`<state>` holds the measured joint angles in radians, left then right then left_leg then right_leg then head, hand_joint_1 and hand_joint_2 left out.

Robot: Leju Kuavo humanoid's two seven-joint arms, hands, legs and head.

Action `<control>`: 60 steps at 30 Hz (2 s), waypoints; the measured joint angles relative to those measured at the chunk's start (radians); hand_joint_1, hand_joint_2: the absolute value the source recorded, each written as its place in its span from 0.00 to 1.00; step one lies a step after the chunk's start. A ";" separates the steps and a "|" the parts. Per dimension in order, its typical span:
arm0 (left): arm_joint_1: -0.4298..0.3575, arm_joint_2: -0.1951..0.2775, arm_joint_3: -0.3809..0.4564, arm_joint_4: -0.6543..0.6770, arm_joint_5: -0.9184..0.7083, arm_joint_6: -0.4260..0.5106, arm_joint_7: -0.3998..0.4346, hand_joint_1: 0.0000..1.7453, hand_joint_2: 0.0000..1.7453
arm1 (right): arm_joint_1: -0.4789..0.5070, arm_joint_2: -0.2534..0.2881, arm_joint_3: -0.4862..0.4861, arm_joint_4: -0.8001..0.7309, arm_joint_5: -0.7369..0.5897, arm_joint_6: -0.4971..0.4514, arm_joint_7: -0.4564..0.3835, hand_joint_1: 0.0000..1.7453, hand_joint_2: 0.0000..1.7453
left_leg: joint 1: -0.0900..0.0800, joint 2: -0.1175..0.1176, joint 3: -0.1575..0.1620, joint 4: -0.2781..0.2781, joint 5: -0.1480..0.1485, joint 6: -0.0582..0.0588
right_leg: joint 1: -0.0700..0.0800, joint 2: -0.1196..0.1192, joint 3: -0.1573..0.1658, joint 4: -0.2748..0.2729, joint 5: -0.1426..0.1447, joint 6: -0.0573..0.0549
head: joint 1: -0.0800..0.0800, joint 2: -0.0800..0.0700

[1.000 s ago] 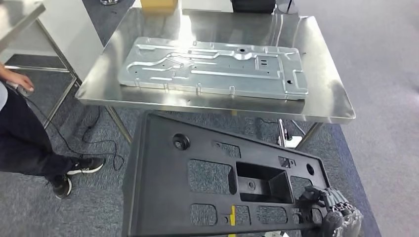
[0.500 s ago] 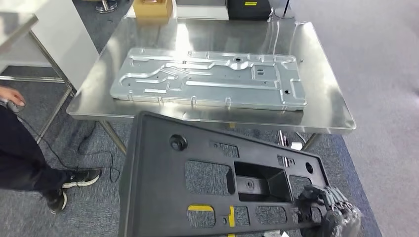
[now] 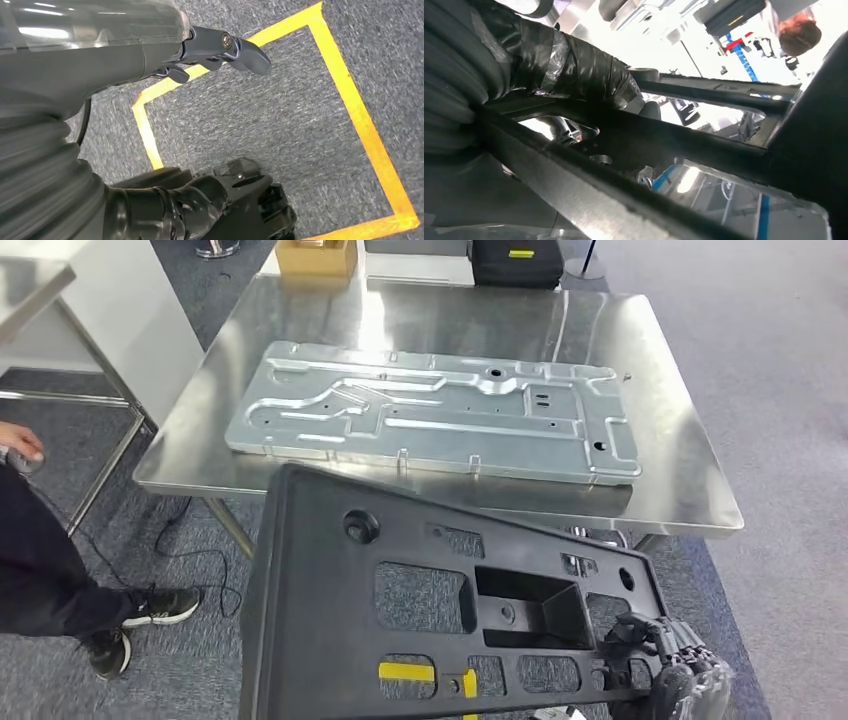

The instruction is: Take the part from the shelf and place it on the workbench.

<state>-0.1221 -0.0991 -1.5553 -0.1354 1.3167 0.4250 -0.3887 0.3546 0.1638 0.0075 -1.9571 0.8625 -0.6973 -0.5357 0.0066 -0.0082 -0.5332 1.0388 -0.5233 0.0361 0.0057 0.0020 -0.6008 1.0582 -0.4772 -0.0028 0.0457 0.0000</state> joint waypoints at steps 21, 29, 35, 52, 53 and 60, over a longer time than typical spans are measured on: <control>-0.003 0.001 0.000 0.000 -0.031 -0.002 0.004 0.00 1.00 | -0.037 -0.035 0.030 0.002 0.018 0.000 0.029 0.99 1.00 | 0.010 0.004 -0.032 -0.018 0.047 0.007 | -0.018 -0.002 0.016 0.109 -0.132 0.030 | -0.004 0.000; -0.003 0.000 0.000 0.000 -0.039 -0.003 0.006 0.00 1.00 | -0.053 -0.060 0.034 0.008 0.018 0.000 0.039 0.99 1.00 | 0.008 0.000 0.015 -0.016 0.003 -0.011 | -0.025 -0.002 -0.007 0.013 0.012 0.028 | -0.003 0.000; -0.007 0.000 0.000 0.000 -0.047 -0.003 0.006 0.00 1.00 | -0.067 -0.067 0.040 0.008 0.018 0.000 0.044 0.99 1.00 | 0.008 0.003 -0.008 0.046 -0.041 -0.039 | -0.025 -0.002 0.016 -0.022 -0.001 -0.008 | -0.004 0.000; -0.006 0.001 0.000 0.000 -0.051 -0.003 0.008 0.00 1.00 | -0.081 -0.076 0.049 0.007 0.018 0.000 0.043 0.99 1.00 | 0.005 0.005 -0.040 -0.023 0.060 0.012 | -0.013 -0.002 -0.018 0.137 -0.129 0.023 | -0.001 0.000; -0.006 0.001 0.000 0.000 -0.052 -0.003 0.008 0.00 1.00 | -0.082 -0.078 0.049 0.007 0.019 0.000 0.043 0.99 1.00 | 0.005 0.005 -0.037 -0.023 0.057 0.012 | -0.016 -0.002 -0.055 0.198 -0.148 0.027 | -0.001 0.000; -0.007 0.000 0.000 0.000 -0.073 -0.006 0.010 0.00 1.00 | -0.131 -0.105 0.053 0.008 0.043 0.000 0.068 0.99 1.00 | 0.002 0.002 -0.001 -0.018 0.020 -0.010 | -0.023 -0.001 0.000 -0.001 0.008 0.025 | -0.001 0.000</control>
<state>-0.1286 -0.0994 -1.5553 -0.1354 1.2438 0.4190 -0.3786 0.2232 0.0585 0.0605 -1.9494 0.9055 -0.6973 -0.4676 0.0086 -0.0065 -0.5345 1.0211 -0.5028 0.0261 -0.0177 0.0009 -0.6012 1.0570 -0.4689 0.0223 0.0443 0.0000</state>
